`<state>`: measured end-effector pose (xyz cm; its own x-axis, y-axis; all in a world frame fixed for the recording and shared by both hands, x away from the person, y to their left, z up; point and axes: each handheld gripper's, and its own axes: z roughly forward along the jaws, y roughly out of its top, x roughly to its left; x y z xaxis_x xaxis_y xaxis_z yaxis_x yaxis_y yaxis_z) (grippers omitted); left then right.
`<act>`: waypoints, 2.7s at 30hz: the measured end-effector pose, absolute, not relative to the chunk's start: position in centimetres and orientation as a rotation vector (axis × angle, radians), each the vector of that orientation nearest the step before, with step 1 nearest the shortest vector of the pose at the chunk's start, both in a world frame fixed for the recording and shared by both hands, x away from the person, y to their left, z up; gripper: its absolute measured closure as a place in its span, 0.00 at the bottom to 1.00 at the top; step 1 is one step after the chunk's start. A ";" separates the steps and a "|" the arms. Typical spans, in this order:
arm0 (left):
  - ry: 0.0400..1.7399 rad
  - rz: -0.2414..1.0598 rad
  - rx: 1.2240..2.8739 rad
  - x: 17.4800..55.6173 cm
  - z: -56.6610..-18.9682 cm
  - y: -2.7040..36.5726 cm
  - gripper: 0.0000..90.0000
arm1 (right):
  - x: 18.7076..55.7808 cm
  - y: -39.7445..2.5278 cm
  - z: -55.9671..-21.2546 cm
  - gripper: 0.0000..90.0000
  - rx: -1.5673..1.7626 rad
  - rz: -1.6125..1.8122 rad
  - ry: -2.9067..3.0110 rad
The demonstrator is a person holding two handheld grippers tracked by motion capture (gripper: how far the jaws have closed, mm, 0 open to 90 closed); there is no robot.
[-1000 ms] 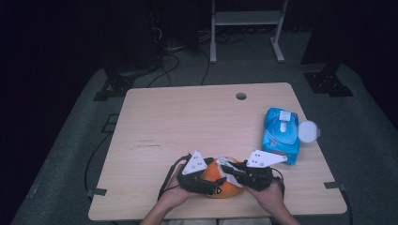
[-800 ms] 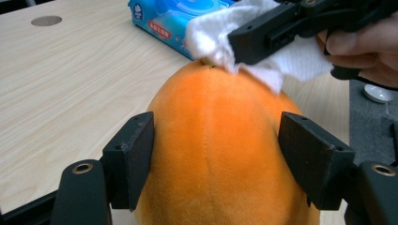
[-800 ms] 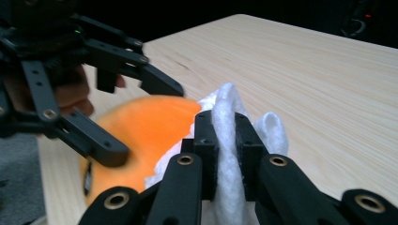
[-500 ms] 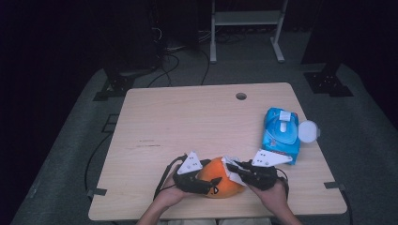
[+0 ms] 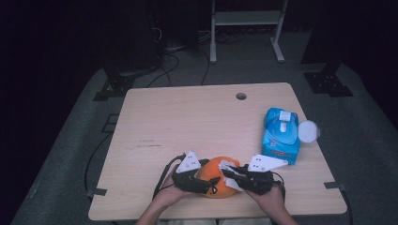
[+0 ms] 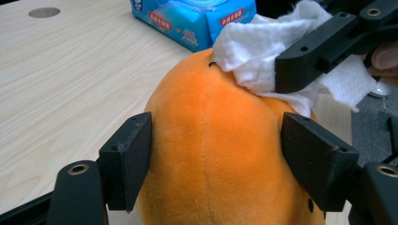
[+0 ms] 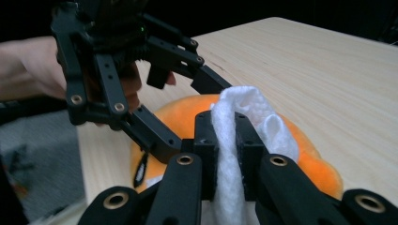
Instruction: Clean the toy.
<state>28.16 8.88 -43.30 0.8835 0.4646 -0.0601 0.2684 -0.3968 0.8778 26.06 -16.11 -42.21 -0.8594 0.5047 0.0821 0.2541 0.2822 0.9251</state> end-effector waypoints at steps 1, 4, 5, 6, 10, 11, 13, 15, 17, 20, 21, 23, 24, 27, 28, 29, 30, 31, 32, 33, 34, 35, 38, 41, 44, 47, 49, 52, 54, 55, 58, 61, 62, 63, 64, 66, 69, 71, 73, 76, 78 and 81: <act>0.536 0.237 2.004 28.2 -43.3 9.0 0.31 | 26.5 -16.6 -42.2 0.91 0.727 1.607 2.312; 0.548 0.239 2.002 28.4 -43.3 9.3 0.32 | 27.0 -17.5 -42.3 0.91 0.773 1.570 2.285; 0.555 0.228 1.991 28.5 -43.4 9.4 0.31 | 27.2 -18.2 -42.5 0.91 0.809 1.570 2.273; 0.559 0.213 1.993 28.7 -43.5 9.7 0.31 | 27.0 -18.2 -42.5 0.91 0.805 1.565 2.274; 0.563 0.209 2.001 28.9 -43.6 10.2 0.31 | 26.3 -17.4 -42.4 0.91 0.767 1.593 2.295; 0.573 0.199 1.997 28.9 -43.7 10.4 0.31 | 26.0 -17.0 -42.5 0.91 0.732 1.598 2.310; 0.581 0.175 1.992 29.2 -43.8 10.9 0.31 | 25.8 -16.5 -42.7 0.91 0.686 1.598 2.339; 0.587 0.167 1.981 29.2 -43.9 11.1 0.31 | 25.9 -16.7 -42.8 0.91 0.700 1.598 2.337; 0.586 0.176 1.981 29.2 -43.8 11.0 0.32 | 26.3 -17.1 -42.9 0.91 0.746 1.586 2.328; 0.603 0.171 1.970 29.4 -43.9 11.2 0.33 | 26.7 -17.9 -43.2 0.91 0.824 1.545 2.297; 0.603 0.171 1.970 29.4 -43.9 11.2 0.33 | 26.7 -17.9 -43.2 0.91 0.824 1.545 2.297; 0.606 0.172 1.967 29.5 -43.9 11.4 0.33 | 26.9 -18.3 -43.4 0.91 0.855 1.552 2.291; 0.609 0.173 1.965 29.5 -43.9 11.4 0.33 | 27.0 -18.4 -43.5 0.91 0.868 1.552 2.291; 0.618 0.171 1.959 29.6 -43.9 11.5 0.33 | 27.1 -18.6 -43.6 0.91 0.887 1.561 2.290; 0.622 0.171 1.958 29.6 -43.9 11.5 0.33 | 27.2 -18.7 -43.7 0.91 0.902 1.566 2.286; 0.627 0.170 1.955 29.6 -44.0 11.5 0.33 | 27.2 -18.8 -43.8 0.91 0.921 1.576 2.283; 0.630 0.171 1.953 29.6 -44.0 11.5 0.33 | 27.3 -19.0 -43.9 0.91 0.940 1.588 2.281; 0.630 0.173 1.952 29.5 -44.0 11.5 0.33 | 27.5 -19.2 -44.2 0.91 0.975 1.599 2.277; 0.630 0.173 1.952 29.5 -44.0 11.5 0.33 | 27.5 -19.2 -44.2 0.91 0.975 1.599 2.277; 0.629 0.174 1.952 29.5 -44.0 11.5 0.33 | 27.5 -19.3 -44.2 0.91 0.987 1.604 2.277; 0.630 0.174 1.951 29.5 -44.0 11.4 0.33 | 27.6 -19.3 -44.3 0.91 1.000 1.600 2.274; 0.631 0.174 1.951 29.5 -44.0 11.4 0.33 | 27.6 -19.4 -44.3 0.91 1.010 1.594 2.271; 0.633 0.174 1.952 29.5 -44.0 11.5 0.33 | 27.8 -19.7 -44.6 0.91 1.048 1.584 2.265; 0.621 0.173 1.960 29.3 -43.9 11.4 0.32 | 28.2 -20.0 -45.2 0.91 1.109 1.592 2.261; 0.589 0.181 1.974 29.0 -43.7 11.0 0.32 | 28.0 -19.9 -44.8 0.91 1.088 1.673 2.234; 0.566 0.186 1.984 28.6 -43.6 10.6 0.32 | 27.5 -19.5 -43.5 0.91 1.012 1.737 2.200; 0.536 0.181 1.985 28.4 -43.6 10.2 0.32 | 27.1 -19.3 -42.6 0.91 0.952 1.777 2.187; 0.459 0.193 2.008 27.7 -43.3 9.3 0.32 | 26.5 -18.3 -41.6 0.90 0.855 1.717 2.199; 0.411 0.213 2.030 27.2 -43.1 8.8 0.32 | 26.6 -18.3 -41.6 0.90 0.858 1.682 2.206; 0.405 0.216 2.033 27.0 -43.1 8.7 0.31 | 26.8 -18.4 -41.9 0.90 0.877 1.657 2.212; 0.418 0.203 2.023 27.3 -43.0 8.7 0.29 | 27.4 -19.0 -42.4 0.91 0.934 1.641 2.230; 0.575 0.152 2.029 28.5 -43.3 8.7 0.12 | 27.1 -18.6 -42.4 0.91 0.895 1.605 2.271; 0.575 0.152 2.029 28.5 -43.3 8.7 0.12 | 27.1 -18.6 -42.4 0.91 0.895 1.605 2.271; 0.568 0.126 2.030 28.6 -43.7 8.6 0.17 | 27.3 -18.5 -42.3 0.91 0.905 1.620 2.275; 0.568 0.126 2.030 28.6 -43.7 8.6 0.23 | 27.3 -18.5 -42.3 0.91 0.905 1.620 2.275; 0.517 0.211 2.047 28.2 -43.1 8.3 0.28 | 27.4 -18.5 -42.3 0.91 0.914 1.625 2.267; 0.396 0.414 2.022 27.2 -42.3 7.8 0.38 | 27.1 -18.7 -41.7 0.91 0.881 1.659 2.208; 0.315 0.511 2.017 26.7 -42.1 7.4 0.38 | 27.0 -18.8 -41.3 0.91 0.872 1.674 2.181; 0.304 0.483 2.036 26.8 -42.4 7.4 0.37 | 27.3 -19.1 -41.4 0.91 0.899 1.684 2.176; 0.350 0.403 2.042 27.3 -43.0 8.1 0.35 | 28.1 -19.8 -42.6 0.91 0.965 1.654 2.197; 0.369 0.366 2.039 27.5 -43.2 8.9 0.35 | 28.6 -20.5 -43.0 0.91 1.031 1.637 2.180; 0.364 0.357 2.036 27.5 -43.3 9.1 0.35 | 28.6 -20.8 -42.8 0.91 1.053 1.674 2.167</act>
<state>27.52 9.06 -43.29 0.9112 0.4002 0.0978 0.1065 -0.4581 0.8825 28.59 -20.85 -42.79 -0.7234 0.6425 0.2525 0.4066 0.1010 0.9080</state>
